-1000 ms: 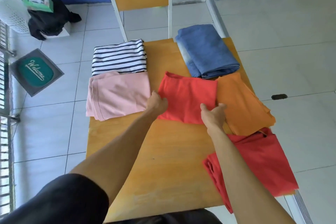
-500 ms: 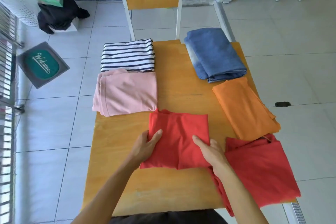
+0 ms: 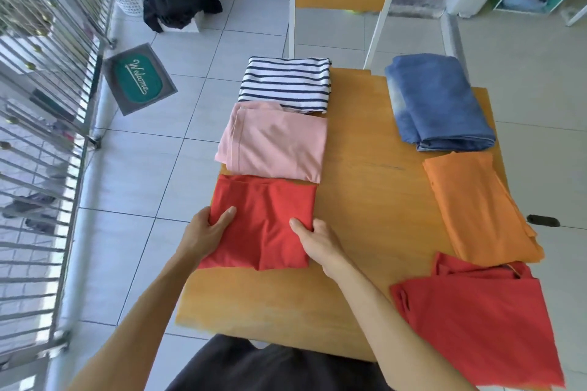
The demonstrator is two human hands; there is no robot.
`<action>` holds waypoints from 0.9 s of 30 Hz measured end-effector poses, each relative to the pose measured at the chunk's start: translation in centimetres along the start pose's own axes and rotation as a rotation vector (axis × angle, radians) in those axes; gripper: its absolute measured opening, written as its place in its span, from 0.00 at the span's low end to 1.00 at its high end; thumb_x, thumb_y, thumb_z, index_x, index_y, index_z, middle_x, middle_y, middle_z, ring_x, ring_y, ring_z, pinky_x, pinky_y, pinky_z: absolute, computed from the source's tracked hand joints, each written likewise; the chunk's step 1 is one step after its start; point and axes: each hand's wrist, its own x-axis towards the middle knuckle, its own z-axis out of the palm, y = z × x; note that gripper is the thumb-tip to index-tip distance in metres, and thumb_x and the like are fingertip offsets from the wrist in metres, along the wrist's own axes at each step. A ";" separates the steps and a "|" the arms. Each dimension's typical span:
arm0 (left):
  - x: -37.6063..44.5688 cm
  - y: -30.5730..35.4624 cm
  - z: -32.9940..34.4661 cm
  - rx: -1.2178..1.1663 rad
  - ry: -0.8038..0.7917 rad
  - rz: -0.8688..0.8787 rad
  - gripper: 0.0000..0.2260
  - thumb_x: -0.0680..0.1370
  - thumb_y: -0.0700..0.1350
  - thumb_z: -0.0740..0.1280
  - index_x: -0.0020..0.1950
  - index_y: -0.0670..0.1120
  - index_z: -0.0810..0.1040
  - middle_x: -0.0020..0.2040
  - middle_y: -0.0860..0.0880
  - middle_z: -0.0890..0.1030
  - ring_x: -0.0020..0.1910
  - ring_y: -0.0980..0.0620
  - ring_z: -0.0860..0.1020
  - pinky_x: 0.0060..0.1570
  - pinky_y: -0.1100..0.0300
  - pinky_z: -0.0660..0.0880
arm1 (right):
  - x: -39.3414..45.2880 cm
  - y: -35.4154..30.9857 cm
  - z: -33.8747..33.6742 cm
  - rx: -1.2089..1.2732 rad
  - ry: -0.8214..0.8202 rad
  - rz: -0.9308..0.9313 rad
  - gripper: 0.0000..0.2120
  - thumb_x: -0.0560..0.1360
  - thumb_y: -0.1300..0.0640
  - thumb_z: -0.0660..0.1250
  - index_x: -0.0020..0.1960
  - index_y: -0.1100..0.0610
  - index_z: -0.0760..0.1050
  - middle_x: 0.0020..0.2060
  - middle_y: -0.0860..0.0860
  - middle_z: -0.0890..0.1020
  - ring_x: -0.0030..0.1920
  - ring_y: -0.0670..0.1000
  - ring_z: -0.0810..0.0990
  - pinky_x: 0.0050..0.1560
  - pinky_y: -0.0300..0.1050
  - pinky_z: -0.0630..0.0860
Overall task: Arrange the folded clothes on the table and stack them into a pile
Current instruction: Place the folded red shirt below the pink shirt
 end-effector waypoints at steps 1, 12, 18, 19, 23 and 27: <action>0.8 -0.2 0.1 0.020 0.020 -0.012 0.22 0.76 0.65 0.65 0.46 0.45 0.78 0.41 0.48 0.82 0.42 0.46 0.81 0.38 0.53 0.73 | 0.7 -0.1 0.2 -0.018 0.014 0.012 0.21 0.77 0.38 0.66 0.59 0.54 0.80 0.53 0.48 0.85 0.56 0.52 0.83 0.61 0.51 0.78; 2.8 -0.2 1.5 0.182 0.151 -0.066 0.24 0.77 0.58 0.66 0.61 0.39 0.72 0.56 0.38 0.78 0.59 0.37 0.75 0.53 0.47 0.72 | 1.2 0.7 -0.2 -0.052 0.092 0.050 0.20 0.78 0.39 0.64 0.59 0.54 0.74 0.59 0.49 0.79 0.58 0.53 0.79 0.53 0.44 0.71; 0.8 1.1 2.8 0.378 0.307 0.057 0.29 0.73 0.46 0.69 0.71 0.38 0.64 0.69 0.35 0.68 0.67 0.34 0.66 0.68 0.40 0.59 | -0.1 1.5 -1.4 -0.028 0.179 0.023 0.09 0.77 0.48 0.67 0.54 0.52 0.79 0.49 0.47 0.84 0.50 0.52 0.83 0.52 0.54 0.82; 0.5 1.4 3.0 0.398 0.326 0.099 0.30 0.72 0.45 0.69 0.71 0.38 0.64 0.70 0.35 0.66 0.68 0.34 0.65 0.70 0.41 0.57 | -0.5 1.5 -1.6 -0.014 0.188 0.018 0.08 0.78 0.49 0.67 0.54 0.51 0.79 0.49 0.47 0.84 0.50 0.52 0.84 0.54 0.56 0.82; -0.6 2.6 4.1 0.465 0.277 0.274 0.27 0.72 0.43 0.68 0.70 0.38 0.69 0.71 0.35 0.66 0.67 0.33 0.66 0.71 0.42 0.58 | -1.8 1.9 -2.1 0.057 0.195 -0.009 0.06 0.79 0.53 0.66 0.55 0.50 0.78 0.49 0.49 0.85 0.47 0.52 0.86 0.52 0.56 0.84; -3.0 3.4 7.0 0.463 0.141 0.439 0.25 0.73 0.42 0.69 0.69 0.39 0.72 0.69 0.35 0.70 0.65 0.34 0.69 0.68 0.43 0.66 | -3.6 2.6 -2.8 0.097 0.214 -0.036 0.06 0.79 0.55 0.66 0.55 0.52 0.79 0.48 0.50 0.86 0.46 0.54 0.87 0.51 0.56 0.83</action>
